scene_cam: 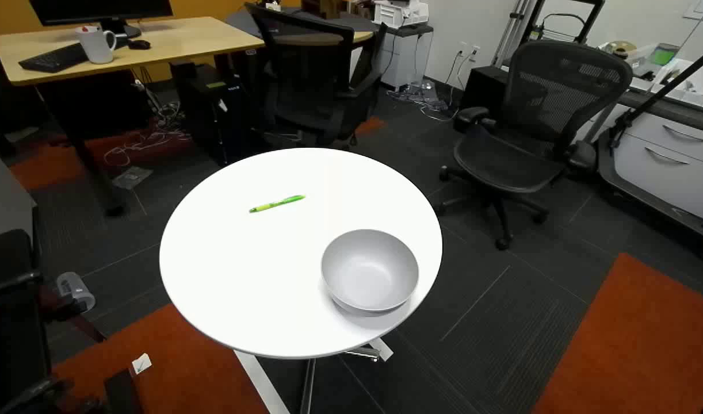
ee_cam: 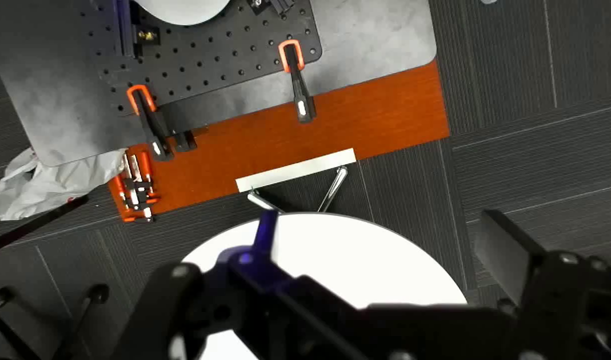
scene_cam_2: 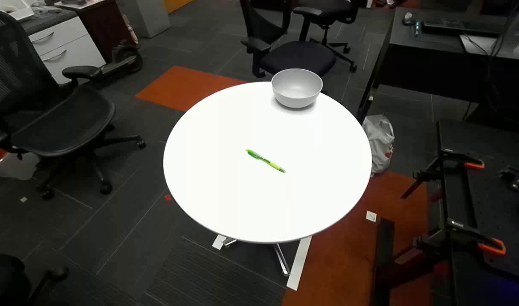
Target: Put the green pen in the grey bowl
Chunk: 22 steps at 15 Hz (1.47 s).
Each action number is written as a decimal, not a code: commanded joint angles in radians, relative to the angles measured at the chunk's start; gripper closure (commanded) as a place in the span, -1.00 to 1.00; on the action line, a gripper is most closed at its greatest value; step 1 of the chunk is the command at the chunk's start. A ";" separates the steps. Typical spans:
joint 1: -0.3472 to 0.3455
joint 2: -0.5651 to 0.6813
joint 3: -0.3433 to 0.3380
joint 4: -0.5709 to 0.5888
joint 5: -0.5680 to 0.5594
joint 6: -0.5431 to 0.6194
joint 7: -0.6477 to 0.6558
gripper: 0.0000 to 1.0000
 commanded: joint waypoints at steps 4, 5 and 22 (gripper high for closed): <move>-0.013 -0.002 0.008 0.002 0.006 -0.004 -0.008 -1.00; -0.013 -0.002 0.008 0.002 0.006 -0.004 -0.008 -1.00; -0.173 0.540 0.078 -0.031 -0.291 0.908 0.071 -1.00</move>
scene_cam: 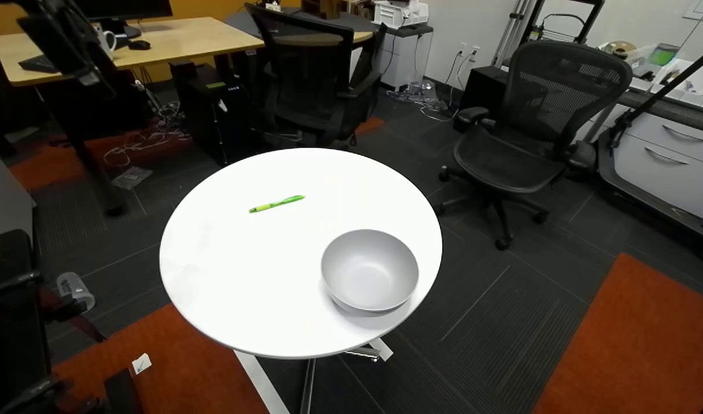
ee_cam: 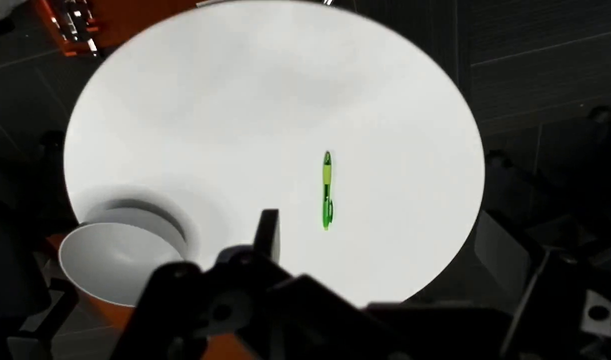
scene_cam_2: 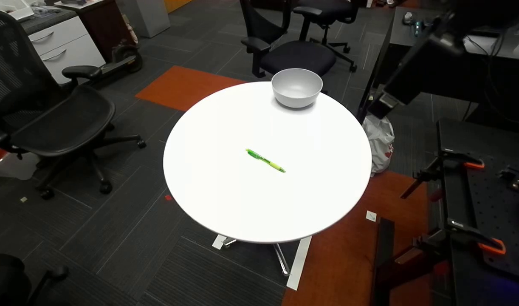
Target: Put the green pen in the grey bowl
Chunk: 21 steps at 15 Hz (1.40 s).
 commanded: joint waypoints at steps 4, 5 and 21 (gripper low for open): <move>-0.105 0.350 -0.010 0.112 -0.235 0.222 0.112 -1.00; -0.106 0.392 -0.021 0.134 -0.277 0.236 0.134 -1.00; 0.171 0.889 -0.333 0.505 -0.299 0.243 0.130 -1.00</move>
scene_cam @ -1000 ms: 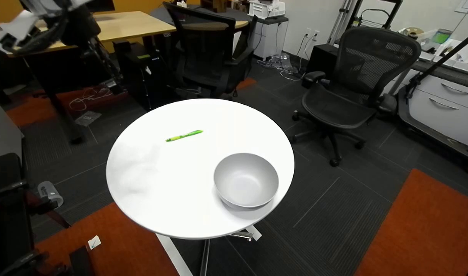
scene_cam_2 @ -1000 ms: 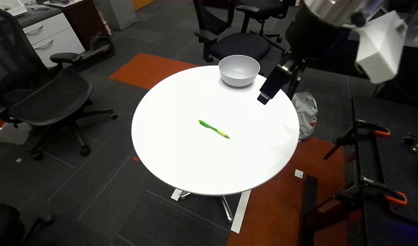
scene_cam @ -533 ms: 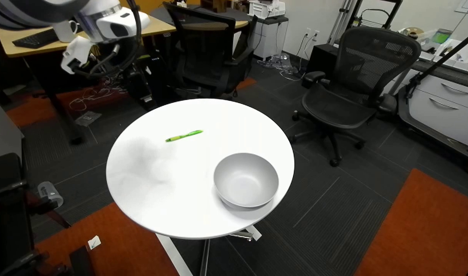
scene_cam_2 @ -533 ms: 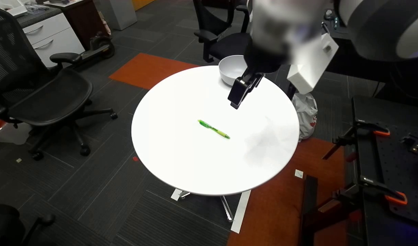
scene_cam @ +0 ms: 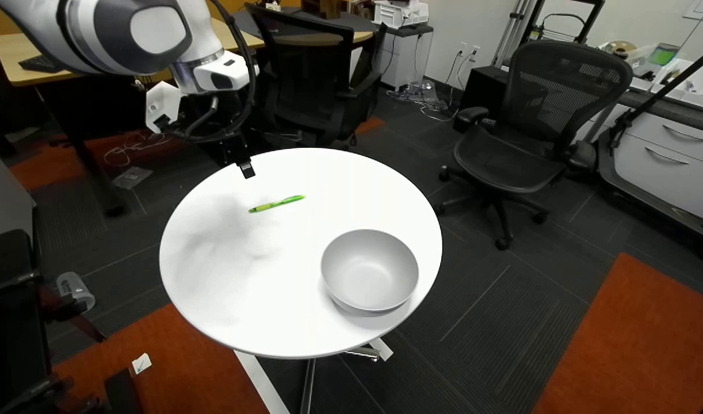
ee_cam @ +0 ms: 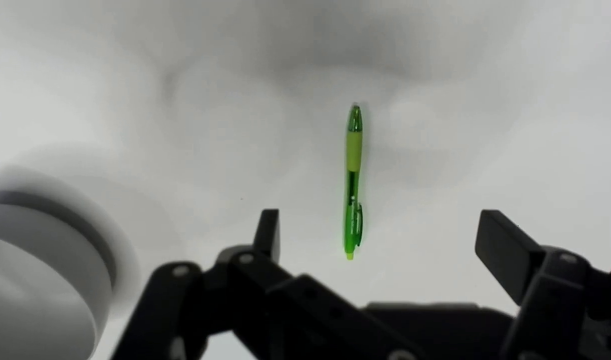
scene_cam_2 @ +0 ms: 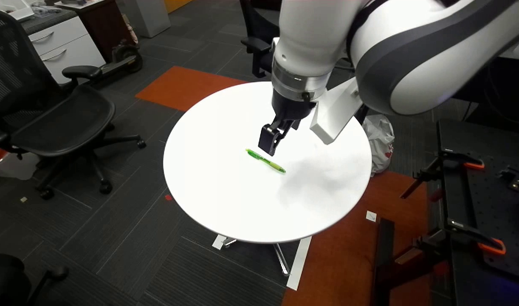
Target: Put the green pen in the grey bowl
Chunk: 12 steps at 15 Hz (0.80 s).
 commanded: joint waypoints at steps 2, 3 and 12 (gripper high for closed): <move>0.037 0.102 -0.044 0.085 0.102 0.008 -0.068 -1.00; 0.037 0.123 -0.048 0.101 0.120 0.011 -0.084 -1.00; 0.031 0.253 -0.074 0.226 0.258 0.001 -0.222 -1.00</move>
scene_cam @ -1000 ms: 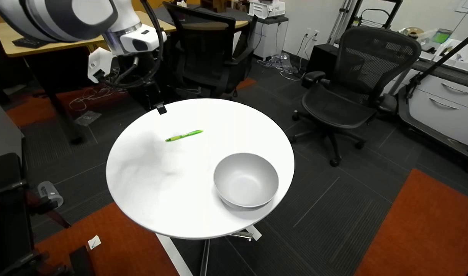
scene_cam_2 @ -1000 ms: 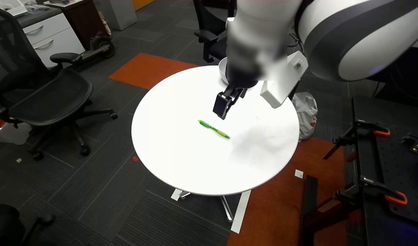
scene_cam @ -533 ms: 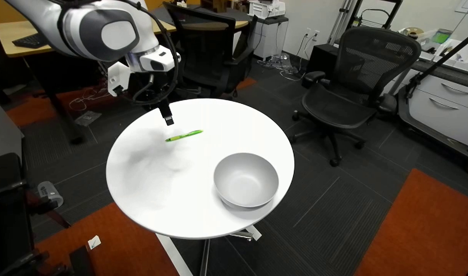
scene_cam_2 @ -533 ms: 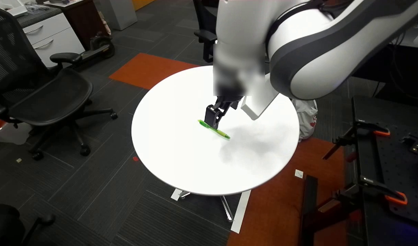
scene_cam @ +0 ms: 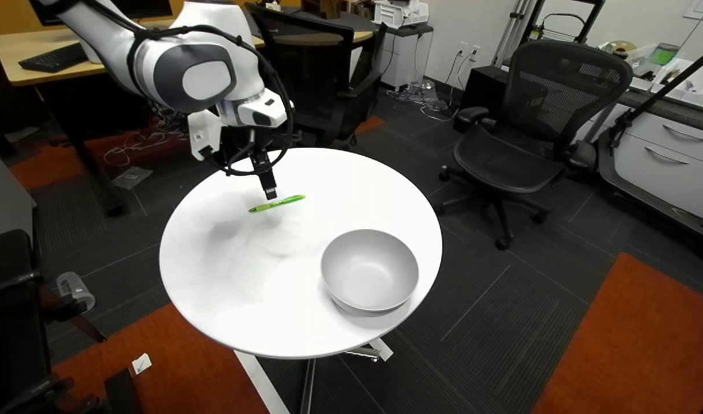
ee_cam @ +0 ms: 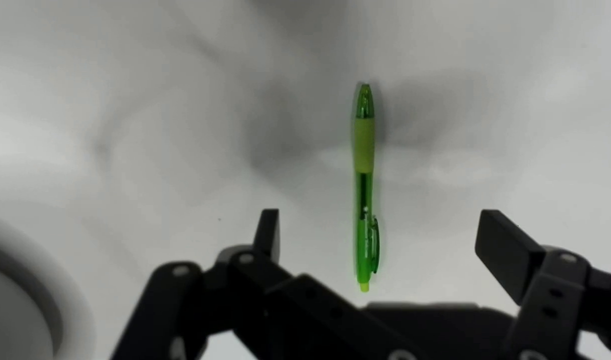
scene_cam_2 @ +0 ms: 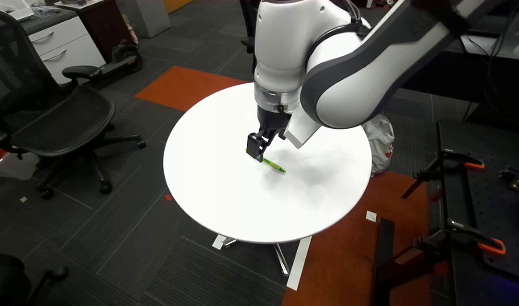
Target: Put the green pen in the grey bowl
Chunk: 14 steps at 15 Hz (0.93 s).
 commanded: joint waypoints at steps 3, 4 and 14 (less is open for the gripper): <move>0.013 0.078 -0.021 0.088 0.065 -0.004 -0.069 -1.00; 0.012 0.088 -0.020 0.096 0.069 -0.005 -0.072 -1.00; 0.012 0.145 -0.024 0.139 0.097 -0.006 -0.079 -0.21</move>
